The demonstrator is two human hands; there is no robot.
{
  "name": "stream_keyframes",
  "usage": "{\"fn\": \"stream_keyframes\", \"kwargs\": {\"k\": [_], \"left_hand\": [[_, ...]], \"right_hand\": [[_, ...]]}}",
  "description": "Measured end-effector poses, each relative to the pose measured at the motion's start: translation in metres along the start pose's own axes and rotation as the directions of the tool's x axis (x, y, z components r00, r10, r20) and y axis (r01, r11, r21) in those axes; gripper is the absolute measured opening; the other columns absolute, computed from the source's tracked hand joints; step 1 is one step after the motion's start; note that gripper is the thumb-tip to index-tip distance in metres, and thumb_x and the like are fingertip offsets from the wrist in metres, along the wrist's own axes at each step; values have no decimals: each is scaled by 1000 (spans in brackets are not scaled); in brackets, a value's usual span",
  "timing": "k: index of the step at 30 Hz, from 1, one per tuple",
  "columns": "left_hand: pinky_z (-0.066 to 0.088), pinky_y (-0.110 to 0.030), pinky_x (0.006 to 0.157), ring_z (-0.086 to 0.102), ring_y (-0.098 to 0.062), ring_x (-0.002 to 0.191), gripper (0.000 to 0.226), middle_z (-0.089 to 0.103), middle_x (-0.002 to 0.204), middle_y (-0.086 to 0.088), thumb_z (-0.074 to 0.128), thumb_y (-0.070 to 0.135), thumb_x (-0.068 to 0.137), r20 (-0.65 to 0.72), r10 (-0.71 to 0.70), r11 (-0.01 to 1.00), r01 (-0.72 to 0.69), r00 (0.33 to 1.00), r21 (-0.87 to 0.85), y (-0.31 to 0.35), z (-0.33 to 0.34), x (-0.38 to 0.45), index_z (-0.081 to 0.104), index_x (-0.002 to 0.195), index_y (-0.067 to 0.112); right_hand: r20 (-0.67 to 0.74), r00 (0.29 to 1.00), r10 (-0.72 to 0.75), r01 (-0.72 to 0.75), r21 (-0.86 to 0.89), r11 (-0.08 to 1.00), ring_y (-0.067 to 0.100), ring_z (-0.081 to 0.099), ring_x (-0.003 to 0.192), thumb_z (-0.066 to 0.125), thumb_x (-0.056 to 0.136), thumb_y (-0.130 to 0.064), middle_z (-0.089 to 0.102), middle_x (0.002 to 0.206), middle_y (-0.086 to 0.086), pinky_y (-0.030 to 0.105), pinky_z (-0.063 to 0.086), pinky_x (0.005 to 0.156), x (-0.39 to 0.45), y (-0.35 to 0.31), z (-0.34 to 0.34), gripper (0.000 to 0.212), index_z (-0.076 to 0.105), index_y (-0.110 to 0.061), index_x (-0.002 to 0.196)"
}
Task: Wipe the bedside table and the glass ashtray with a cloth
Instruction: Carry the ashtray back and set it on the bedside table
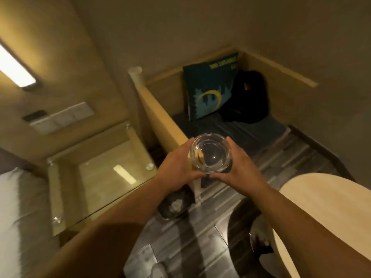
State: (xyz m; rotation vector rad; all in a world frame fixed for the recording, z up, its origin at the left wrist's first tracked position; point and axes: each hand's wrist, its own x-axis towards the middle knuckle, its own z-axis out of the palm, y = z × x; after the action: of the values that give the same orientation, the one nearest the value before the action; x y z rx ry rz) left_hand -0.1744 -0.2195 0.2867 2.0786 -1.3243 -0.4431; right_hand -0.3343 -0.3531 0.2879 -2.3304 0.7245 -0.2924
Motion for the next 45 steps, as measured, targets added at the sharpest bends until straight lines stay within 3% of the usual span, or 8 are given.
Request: {"fn": "stream_keyframes", "kwargs": {"k": [3,5,9,21,25,30,39,45], "left_hand": [[37,-19,103,44,6,121,90,48,135,22,81,57,64,-100,-87,996,87,991,-2,-47,-43,-26,30,137,44],[31,-7,94,41,10,116,89,48,128,24,82,51,66,-151,-141,990,143,978,0,-80,-69,-44,28,136,44],[40,-35,104,45,-15,129,103,47,144,3,79,56,67,-199,-241,966,255,950,50,-158,-110,-74,25,149,26],[34,-41,110,36,-19,137,109,37,151,-1,80,52,68,-273,-446,883,468,852,18,-366,-227,-131,18,152,19],[32,-34,111,34,-17,138,110,33,154,0,78,56,70,-332,-527,831,556,782,-9,-428,-250,-142,15,152,21],[43,-44,103,44,-13,131,107,44,146,8,75,68,64,-360,-608,780,617,707,-106,-499,-266,-142,21,149,31],[46,-36,99,51,-3,121,94,53,135,14,77,65,66,-425,-606,786,588,672,-191,-604,-278,-144,33,143,35],[37,-13,89,50,0,118,94,54,134,14,82,53,66,-422,-599,792,581,681,-185,-676,-269,-137,33,143,33]], "right_hand": [[99,993,-59,56,29,998,19,31,137,86,57,-51,33,152,3,25,23,107,36,-47,43,121,17,-16,150],[148,984,-96,89,55,995,19,39,133,85,53,-56,41,147,2,35,31,111,59,-75,77,120,20,-24,148],[239,959,-153,140,72,988,18,32,137,84,60,-51,33,152,3,28,26,108,96,-132,147,119,11,-22,151],[408,858,-311,329,28,944,18,26,141,80,63,-55,27,155,3,34,27,111,205,-277,343,121,6,-21,151],[471,800,-371,396,51,917,19,25,141,80,63,-55,28,155,3,35,26,111,246,-309,405,121,6,-20,151],[511,739,-439,483,52,874,20,27,140,80,62,-56,31,153,4,38,29,112,294,-336,472,119,11,-19,151],[574,681,-455,503,85,860,26,30,138,84,60,-51,34,151,9,45,31,112,353,-350,589,120,14,-16,150],[537,694,-480,522,85,849,28,39,132,84,56,-53,44,144,12,41,35,108,386,-342,654,118,22,-14,148]]}}
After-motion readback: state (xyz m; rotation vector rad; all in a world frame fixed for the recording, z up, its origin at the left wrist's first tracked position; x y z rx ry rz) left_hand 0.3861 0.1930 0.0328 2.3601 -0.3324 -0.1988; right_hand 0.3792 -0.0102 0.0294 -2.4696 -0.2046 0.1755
